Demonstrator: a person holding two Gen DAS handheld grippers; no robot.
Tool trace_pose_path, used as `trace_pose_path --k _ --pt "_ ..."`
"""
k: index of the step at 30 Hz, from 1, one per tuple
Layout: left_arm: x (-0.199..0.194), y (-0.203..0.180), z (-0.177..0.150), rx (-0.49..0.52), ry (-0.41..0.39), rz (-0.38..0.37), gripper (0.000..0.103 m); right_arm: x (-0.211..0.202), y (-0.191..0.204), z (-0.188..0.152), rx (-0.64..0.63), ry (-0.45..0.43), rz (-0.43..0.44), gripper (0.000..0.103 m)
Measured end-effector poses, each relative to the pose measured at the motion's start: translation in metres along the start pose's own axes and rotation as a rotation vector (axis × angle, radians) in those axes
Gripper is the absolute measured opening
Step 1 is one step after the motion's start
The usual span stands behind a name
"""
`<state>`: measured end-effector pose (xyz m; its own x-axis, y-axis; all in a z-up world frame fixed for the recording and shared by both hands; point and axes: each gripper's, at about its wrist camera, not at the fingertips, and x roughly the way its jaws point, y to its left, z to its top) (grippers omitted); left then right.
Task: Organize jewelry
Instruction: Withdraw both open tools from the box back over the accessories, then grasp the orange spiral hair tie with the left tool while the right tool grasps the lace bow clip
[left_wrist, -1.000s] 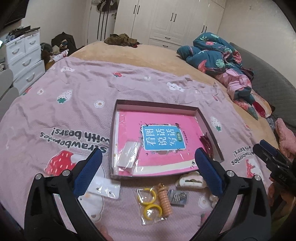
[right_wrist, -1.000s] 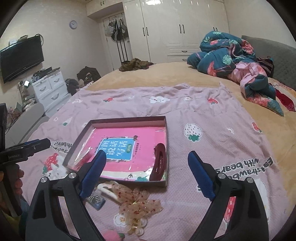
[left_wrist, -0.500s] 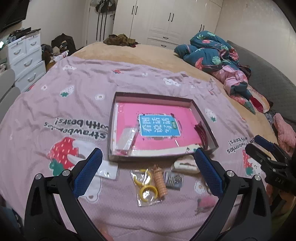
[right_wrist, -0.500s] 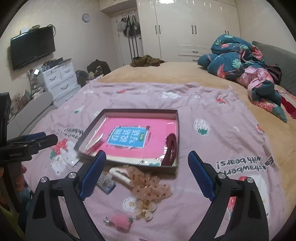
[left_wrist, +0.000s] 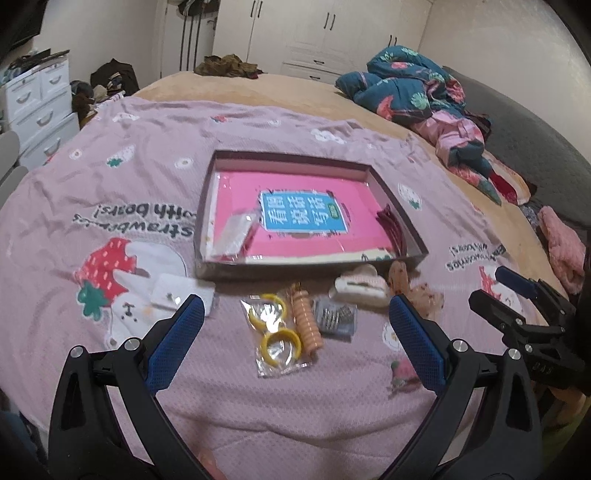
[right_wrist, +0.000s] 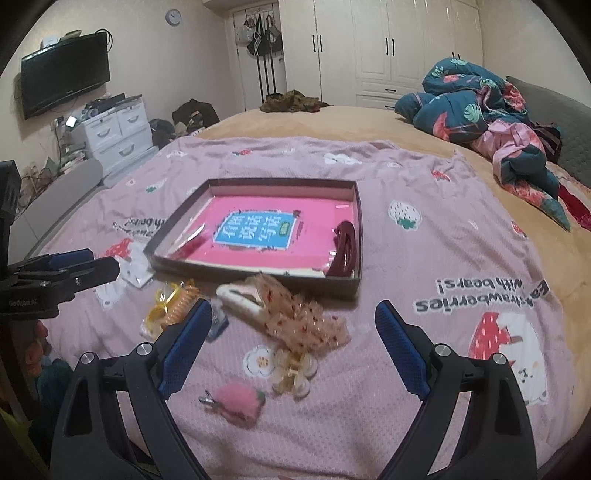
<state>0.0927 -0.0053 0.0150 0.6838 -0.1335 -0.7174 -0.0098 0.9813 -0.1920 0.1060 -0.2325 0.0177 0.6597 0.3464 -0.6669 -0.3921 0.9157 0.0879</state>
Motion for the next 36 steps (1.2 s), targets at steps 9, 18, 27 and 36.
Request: trace_pose_path --k 9,18,27,36 --pt "0.012 -0.008 -0.022 0.018 0.058 -0.035 0.085 0.004 -0.005 -0.015 0.002 0.035 -0.010 0.089" --pt "0.029 -0.009 -0.037 0.011 0.130 -0.072 0.035 0.006 -0.015 -0.026 0.020 0.054 -0.022 0.089" --pt "0.052 -0.016 -0.040 0.038 0.168 -0.055 0.022 0.017 -0.028 -0.030 0.043 0.081 -0.030 0.089" --pt "0.074 -0.022 -0.034 0.084 0.179 0.014 0.022 0.044 -0.029 -0.026 0.010 0.123 -0.022 0.089"
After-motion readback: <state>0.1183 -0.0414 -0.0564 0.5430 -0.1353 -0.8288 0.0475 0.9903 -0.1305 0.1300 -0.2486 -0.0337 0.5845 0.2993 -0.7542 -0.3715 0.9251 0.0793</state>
